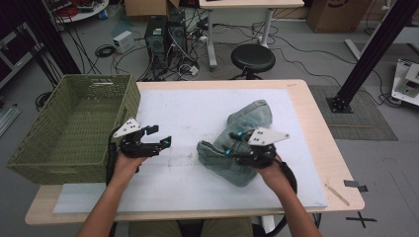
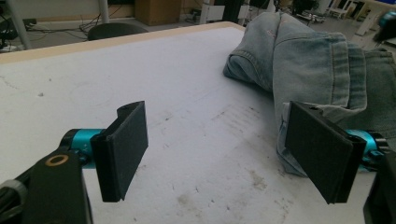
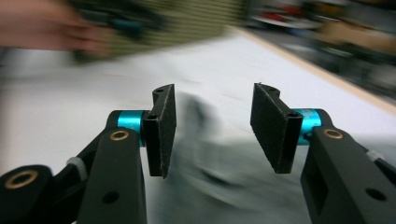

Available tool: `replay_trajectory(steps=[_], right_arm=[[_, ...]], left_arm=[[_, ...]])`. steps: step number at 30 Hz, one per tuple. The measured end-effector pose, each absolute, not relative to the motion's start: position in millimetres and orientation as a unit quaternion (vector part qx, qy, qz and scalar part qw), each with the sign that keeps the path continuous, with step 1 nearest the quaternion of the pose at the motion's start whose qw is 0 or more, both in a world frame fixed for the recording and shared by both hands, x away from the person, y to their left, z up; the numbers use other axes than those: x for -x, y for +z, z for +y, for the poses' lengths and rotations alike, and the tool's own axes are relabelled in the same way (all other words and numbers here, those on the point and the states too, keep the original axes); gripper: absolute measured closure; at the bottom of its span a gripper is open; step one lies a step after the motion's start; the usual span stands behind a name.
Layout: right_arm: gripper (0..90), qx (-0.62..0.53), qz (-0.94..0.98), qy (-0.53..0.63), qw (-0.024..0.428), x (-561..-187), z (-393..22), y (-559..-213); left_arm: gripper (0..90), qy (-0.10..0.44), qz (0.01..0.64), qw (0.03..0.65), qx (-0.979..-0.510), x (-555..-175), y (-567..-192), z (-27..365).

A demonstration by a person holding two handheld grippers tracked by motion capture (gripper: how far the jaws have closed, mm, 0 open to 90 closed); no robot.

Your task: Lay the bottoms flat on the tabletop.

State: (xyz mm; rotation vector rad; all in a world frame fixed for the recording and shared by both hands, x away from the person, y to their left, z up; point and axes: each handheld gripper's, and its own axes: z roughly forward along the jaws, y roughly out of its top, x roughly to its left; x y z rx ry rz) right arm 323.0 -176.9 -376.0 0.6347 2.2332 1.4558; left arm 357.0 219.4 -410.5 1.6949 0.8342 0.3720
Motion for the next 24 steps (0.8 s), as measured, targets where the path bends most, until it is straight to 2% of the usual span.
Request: replay_trajectory(steps=[2,5,6,9,11,13,24], right_arm=[[47.3,-0.287,0.789,0.488,0.239,-329.9,-192.1,-378.5],[47.7,-0.332,0.795,0.443,0.25,-339.3,-203.7,-390.9],[49.8,-0.339,0.795,0.437,0.249,-340.3,-204.9,-394.4],[63.6,-0.342,0.813,0.409,0.233,-340.9,-205.9,-395.5],[72.9,-0.335,0.827,0.385,0.237,-339.7,-207.4,-393.3],[78.0,-0.321,0.839,0.367,0.241,-336.3,-209.8,-390.8],[79.7,-0.385,0.859,0.242,0.237,-315.0,-276.2,-391.8]], left_arm=[[21.9,0.158,0.357,0.571,-0.722,-357.0,-411.4,220.4],[21.9,0.157,0.358,0.572,-0.721,-357.4,-412.1,220.7],[21.9,0.154,0.36,0.576,-0.717,-358.0,-412.0,220.4],[21.9,0.154,0.361,0.577,-0.717,-360.2,-411.7,219.4],[21.9,0.152,0.362,0.578,-0.716,-362.0,-412.0,217.0],[22.0,0.149,0.359,0.577,-0.718,-362.8,-411.8,214.1],[21.9,0.143,0.356,0.575,-0.722,-365.3,-414.6,208.1]])
